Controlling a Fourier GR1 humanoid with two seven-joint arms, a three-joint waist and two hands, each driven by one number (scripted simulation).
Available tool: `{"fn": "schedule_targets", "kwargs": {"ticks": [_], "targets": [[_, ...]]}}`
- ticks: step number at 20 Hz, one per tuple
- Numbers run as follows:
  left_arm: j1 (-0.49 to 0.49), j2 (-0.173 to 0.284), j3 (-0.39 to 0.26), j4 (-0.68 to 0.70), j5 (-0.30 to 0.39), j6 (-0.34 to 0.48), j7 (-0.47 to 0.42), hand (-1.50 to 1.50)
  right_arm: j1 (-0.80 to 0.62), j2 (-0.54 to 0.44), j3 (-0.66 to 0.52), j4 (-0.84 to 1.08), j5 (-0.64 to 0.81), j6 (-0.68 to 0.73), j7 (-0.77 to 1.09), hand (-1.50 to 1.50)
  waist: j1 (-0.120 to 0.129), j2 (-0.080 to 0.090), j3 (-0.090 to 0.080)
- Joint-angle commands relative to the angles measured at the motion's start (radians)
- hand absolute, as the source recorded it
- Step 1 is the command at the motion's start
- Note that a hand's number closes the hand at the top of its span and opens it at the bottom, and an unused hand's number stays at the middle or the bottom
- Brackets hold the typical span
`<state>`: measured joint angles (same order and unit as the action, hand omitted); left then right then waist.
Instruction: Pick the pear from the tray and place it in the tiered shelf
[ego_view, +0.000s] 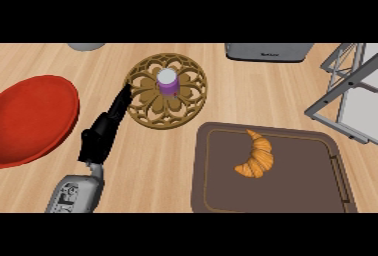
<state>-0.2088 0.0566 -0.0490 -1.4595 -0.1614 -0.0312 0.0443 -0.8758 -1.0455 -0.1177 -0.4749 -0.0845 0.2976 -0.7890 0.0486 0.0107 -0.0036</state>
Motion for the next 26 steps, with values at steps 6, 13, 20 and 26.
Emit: {"fn": "schedule_targets", "kwargs": {"ticks": [6,13,20,26], "targets": [[0.037,0.003,0.002,-0.001,0.013,-0.017,-0.020,0.00,-0.066,-0.018,-0.021,0.202,0.028,0.111,-0.050,-1.50,0.004,0.009,0.007],[0.034,-0.010,-0.006,-0.003,0.003,-0.006,-0.017,0.00,-0.151,-0.012,-0.032,0.224,0.007,0.262,0.038,-1.50,0.005,0.007,0.007],[-0.022,-0.002,0.013,0.030,-0.008,0.009,-0.013,0.00,-0.216,-0.076,-0.108,0.276,-0.073,0.395,0.163,-1.50,0.000,0.010,0.008],[0.004,-0.003,0.006,0.027,0.004,-0.009,-0.033,0.00,-0.310,-0.164,-0.238,0.393,-0.204,0.413,0.428,-1.50,0.010,0.012,0.008]]}}
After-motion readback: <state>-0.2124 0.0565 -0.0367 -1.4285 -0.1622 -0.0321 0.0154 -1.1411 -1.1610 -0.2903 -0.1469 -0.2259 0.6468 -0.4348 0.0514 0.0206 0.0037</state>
